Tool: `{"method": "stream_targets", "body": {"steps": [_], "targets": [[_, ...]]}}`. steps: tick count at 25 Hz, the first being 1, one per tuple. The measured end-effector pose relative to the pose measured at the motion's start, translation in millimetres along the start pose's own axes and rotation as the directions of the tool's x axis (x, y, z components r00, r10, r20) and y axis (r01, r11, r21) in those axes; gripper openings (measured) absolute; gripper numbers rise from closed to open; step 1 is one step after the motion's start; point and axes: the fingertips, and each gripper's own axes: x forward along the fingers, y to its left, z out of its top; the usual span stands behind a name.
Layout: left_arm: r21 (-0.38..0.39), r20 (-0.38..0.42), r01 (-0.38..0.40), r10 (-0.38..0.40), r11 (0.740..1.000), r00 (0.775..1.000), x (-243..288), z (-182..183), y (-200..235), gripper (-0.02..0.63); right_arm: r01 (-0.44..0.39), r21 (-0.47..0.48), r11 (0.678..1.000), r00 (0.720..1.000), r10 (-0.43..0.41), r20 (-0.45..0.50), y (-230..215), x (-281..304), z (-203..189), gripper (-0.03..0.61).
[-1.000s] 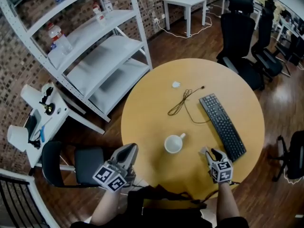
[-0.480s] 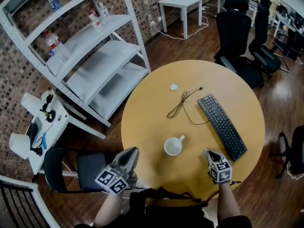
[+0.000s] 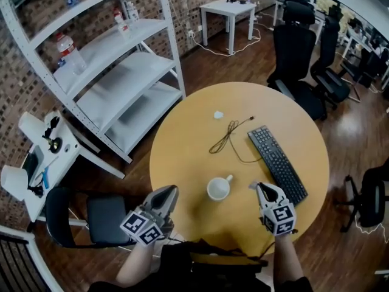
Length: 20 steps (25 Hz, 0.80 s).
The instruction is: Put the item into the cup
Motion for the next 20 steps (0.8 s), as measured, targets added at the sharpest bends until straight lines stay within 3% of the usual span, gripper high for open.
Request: {"method": "stream_targets", "body": {"steps": [7,14,20], "targets": [[-0.028,0.041,-0.037,0.038,0.999,0.998,-23.5,2.9,20.2,0.012,-0.102,-0.019,0.995,0.991,0.103,0.087,42.0,22.1,46.0,0.011],[-0.048,0.078,-0.114,0.117,0.992,0.990,-56.6,8.6,42.6,0.012,-0.204,-0.076,0.976,0.978,0.206,0.022,87.2,49.2,40.9,0.011],[-0.065,0.095,-0.156,0.162,0.986,0.982,-77.3,8.6,59.3,0.012,-0.194,-0.081,0.978,0.980,0.191,-0.052,106.0,61.6,35.4,0.048]]}}
